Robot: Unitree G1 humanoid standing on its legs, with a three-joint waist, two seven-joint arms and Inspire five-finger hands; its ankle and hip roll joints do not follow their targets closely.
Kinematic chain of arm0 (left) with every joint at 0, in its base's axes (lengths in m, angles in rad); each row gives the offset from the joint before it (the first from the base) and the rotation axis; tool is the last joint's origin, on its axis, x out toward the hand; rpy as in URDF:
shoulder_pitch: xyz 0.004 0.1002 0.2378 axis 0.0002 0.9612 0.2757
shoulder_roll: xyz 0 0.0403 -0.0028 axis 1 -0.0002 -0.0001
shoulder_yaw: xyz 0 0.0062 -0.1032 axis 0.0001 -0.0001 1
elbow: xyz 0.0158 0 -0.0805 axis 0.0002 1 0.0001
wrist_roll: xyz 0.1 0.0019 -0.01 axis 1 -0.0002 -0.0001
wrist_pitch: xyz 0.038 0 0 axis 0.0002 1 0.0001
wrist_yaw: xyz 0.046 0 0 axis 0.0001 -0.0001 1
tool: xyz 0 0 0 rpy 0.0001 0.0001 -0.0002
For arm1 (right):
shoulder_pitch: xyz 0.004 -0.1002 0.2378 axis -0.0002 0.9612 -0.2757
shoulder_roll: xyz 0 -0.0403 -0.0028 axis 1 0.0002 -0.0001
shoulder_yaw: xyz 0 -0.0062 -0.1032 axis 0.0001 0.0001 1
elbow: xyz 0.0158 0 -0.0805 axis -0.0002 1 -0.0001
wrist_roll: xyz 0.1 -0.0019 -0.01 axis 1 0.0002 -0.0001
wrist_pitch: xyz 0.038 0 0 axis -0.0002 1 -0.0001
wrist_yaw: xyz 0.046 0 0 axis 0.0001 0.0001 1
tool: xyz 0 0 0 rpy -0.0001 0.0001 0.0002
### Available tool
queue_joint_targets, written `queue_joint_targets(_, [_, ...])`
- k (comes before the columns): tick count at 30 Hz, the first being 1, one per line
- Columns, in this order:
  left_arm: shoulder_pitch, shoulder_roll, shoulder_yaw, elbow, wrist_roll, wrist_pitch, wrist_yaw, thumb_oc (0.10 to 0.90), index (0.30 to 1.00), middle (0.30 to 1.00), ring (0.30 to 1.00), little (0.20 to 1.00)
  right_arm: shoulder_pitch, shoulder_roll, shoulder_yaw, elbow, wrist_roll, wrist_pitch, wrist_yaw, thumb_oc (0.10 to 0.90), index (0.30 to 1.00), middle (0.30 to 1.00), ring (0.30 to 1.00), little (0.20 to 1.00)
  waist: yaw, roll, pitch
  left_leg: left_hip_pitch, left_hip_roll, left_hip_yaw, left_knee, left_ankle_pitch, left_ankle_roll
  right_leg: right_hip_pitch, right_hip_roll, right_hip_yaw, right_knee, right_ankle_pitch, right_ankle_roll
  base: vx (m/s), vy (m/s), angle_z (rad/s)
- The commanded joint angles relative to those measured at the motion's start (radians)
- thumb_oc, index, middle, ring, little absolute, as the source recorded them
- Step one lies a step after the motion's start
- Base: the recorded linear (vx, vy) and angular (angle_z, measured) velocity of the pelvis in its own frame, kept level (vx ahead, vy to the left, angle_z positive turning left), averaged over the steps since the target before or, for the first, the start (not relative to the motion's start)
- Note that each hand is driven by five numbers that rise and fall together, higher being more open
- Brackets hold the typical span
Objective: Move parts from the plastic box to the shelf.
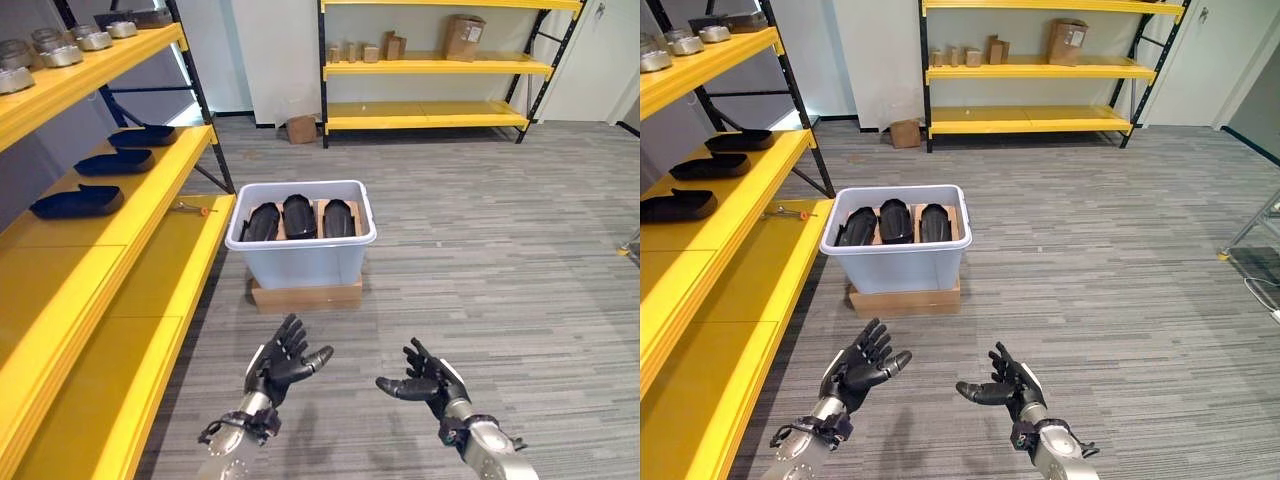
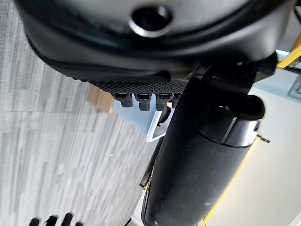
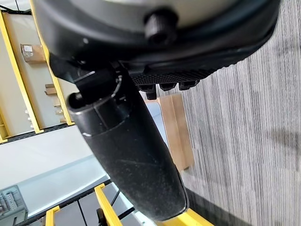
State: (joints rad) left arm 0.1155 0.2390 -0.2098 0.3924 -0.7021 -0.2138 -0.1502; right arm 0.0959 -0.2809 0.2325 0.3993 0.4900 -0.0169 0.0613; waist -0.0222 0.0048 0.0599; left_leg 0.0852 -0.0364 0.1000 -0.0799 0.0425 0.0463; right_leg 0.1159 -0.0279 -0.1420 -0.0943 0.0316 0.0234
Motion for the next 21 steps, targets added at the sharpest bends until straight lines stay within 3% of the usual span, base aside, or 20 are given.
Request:
queue_joint_targets(1, [-0.087, -0.016, 0.037, -0.054, -0.005, -0.068, 0.000, 0.900, 1.000, 1.000, 1.000, 1.000, -0.091, 0.018, 0.010, -0.078, -0.006, -0.097, 0.007, 0.900, 1.000, 1.000, 1.000, 1.000, 0.013, -0.039, -0.036, 0.013, 0.064, -0.023, -0.007, -0.021, -0.054, -0.005, -0.063, -0.006, 0.007, 0.041, 0.056, 0.00, 0.000, 0.00])
queue_joint_targets(21, [-0.099, -0.014, 0.040, -0.046, 0.020, -0.058, 0.028, 0.900, 1.000, 1.000, 1.000, 1.000, -0.089, 0.010, 0.004, -0.097, 0.024, -0.076, 0.113, 0.900, 1.000, 1.000, 1.000, 1.000, 0.010, -0.046, -0.039, 0.016, 0.057, -0.019, -0.007, -0.020, -0.049, -0.005, -0.067, -0.003, 0.008, 0.048, 0.059, 0.00, 0.009, 0.00])
